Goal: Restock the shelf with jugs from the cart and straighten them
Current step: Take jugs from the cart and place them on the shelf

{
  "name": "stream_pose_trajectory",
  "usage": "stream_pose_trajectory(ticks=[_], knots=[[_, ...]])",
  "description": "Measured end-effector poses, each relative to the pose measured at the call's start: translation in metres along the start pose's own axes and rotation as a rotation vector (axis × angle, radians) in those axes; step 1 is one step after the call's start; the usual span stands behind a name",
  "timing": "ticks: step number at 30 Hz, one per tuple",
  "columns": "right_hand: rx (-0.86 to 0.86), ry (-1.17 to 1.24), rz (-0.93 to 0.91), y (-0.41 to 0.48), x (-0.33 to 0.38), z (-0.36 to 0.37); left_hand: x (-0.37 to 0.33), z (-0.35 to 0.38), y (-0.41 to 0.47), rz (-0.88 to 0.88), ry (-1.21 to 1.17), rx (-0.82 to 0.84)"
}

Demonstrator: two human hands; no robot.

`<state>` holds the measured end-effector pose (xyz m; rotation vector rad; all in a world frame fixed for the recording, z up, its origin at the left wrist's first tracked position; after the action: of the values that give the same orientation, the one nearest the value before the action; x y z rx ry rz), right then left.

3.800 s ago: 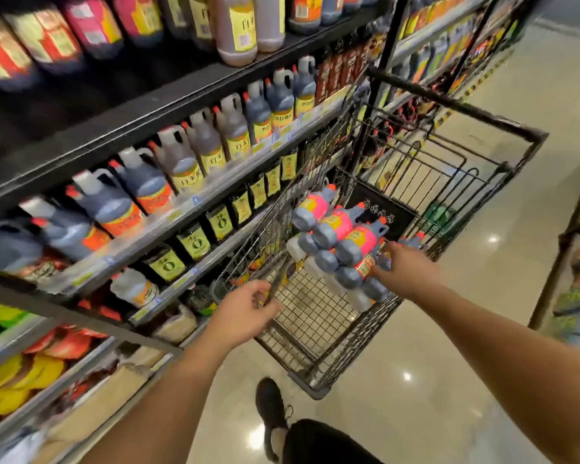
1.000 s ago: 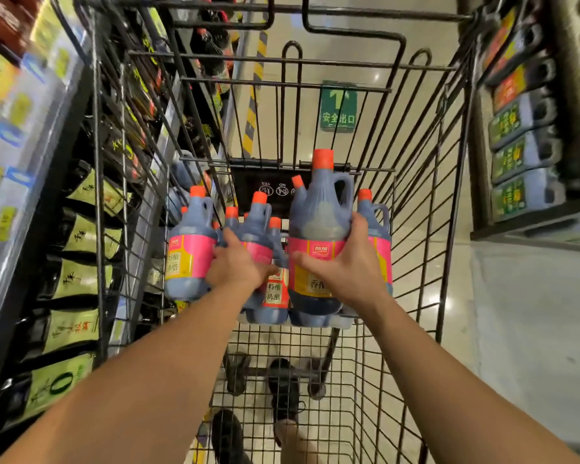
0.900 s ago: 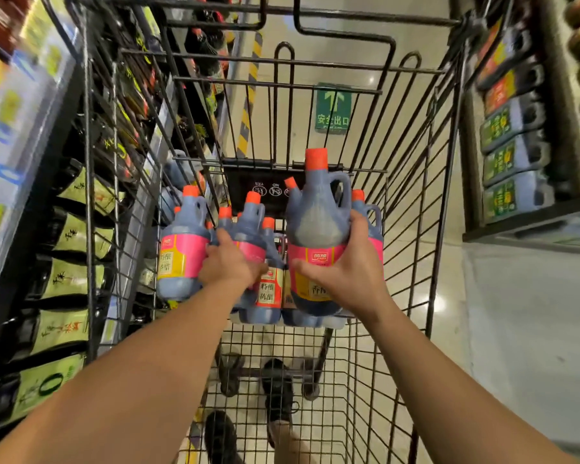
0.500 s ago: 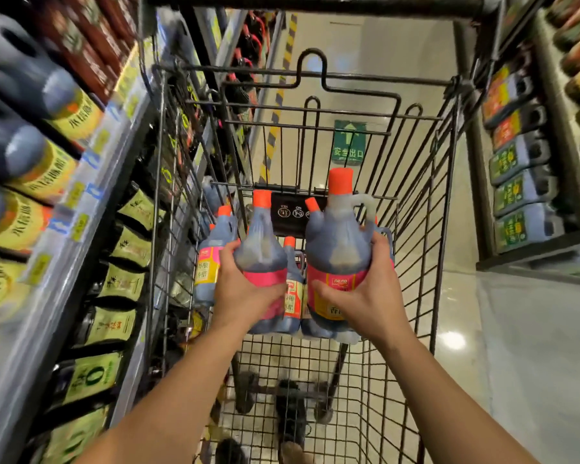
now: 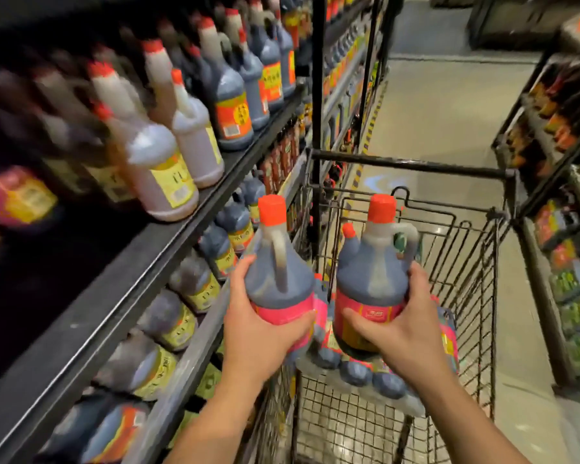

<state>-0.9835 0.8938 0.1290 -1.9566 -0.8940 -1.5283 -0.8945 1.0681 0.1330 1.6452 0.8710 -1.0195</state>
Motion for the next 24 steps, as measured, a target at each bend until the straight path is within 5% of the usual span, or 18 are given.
stream_pose_trajectory(ticks=[11,24], knots=[[0.215,0.082,-0.189,-0.071,0.115,0.103,-0.080,-0.153,-0.024,0.154,0.075,-0.281],[0.471,0.086,-0.283,-0.071,0.165,0.215,-0.056,-0.251,-0.011,-0.012,0.309,-0.711]])
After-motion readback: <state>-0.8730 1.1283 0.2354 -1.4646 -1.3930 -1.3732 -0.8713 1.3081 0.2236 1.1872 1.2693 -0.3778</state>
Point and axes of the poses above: each hand's wrist, its own y-axis towards the middle knuckle, its own z-axis out of the palm, x = y × z, the point moved 1 cm from there along y, towards the middle knuckle, and after that the axes turned 11 degrees about z, right-handed, at the moved point
